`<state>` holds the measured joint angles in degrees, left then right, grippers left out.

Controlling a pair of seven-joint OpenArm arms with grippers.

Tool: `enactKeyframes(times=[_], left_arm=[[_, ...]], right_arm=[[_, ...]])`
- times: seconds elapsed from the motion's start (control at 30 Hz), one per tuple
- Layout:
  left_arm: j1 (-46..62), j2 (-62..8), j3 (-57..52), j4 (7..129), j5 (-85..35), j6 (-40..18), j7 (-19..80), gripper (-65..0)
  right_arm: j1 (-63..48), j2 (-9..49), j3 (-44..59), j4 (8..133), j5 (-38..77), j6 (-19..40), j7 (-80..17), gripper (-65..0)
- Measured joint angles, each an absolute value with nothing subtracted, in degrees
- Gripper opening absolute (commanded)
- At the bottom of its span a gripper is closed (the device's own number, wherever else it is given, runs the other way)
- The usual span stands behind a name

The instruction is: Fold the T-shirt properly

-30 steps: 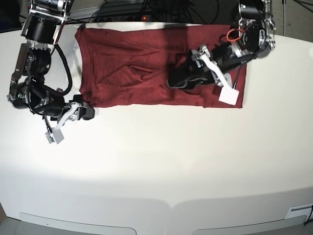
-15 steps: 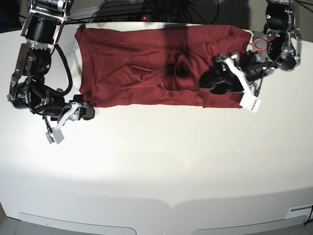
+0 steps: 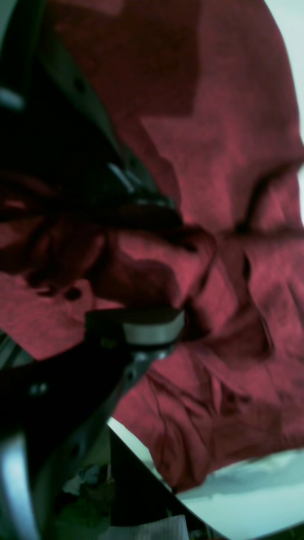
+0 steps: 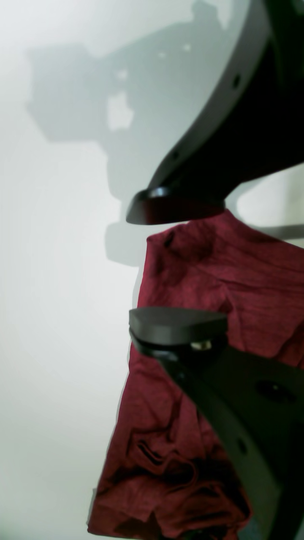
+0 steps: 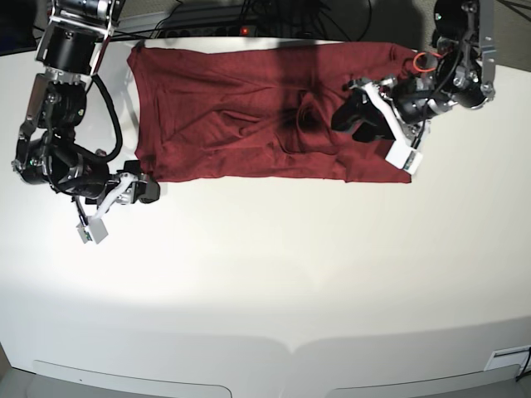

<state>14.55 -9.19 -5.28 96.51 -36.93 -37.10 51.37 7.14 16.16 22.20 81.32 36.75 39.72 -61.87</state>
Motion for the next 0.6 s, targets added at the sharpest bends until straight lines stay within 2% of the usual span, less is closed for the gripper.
enactKeyframes(times=[0.2, 0.3, 0.43, 0.6], left_arm=[[14.4, -8.3, -5.3, 96.5, -36.2, -37.1, 53.0, -64.3], [14.5, -8.3, -5.4, 96.5, -46.0, -39.5, 61.3, -65.0], [15.9, -8.3, -5.4, 96.6, -60.0, -39.5, 71.2, -65.0], [20.9, -8.3, -5.4, 96.6, -61.8, -39.6, 73.9, -65.0]], right_arm=[[7.1, 16.2, 22.2, 81.3, 36.8, 39.7, -61.9, -33.5], [7.1, 16.2, 22.2, 81.3, 36.8, 39.7, -61.9, -33.5], [7.1, 16.2, 22.2, 81.3, 36.7, 39.7, -61.8, -33.5], [7.1, 16.2, 22.2, 81.3, 36.6, 39.7, -61.7, -33.5]])
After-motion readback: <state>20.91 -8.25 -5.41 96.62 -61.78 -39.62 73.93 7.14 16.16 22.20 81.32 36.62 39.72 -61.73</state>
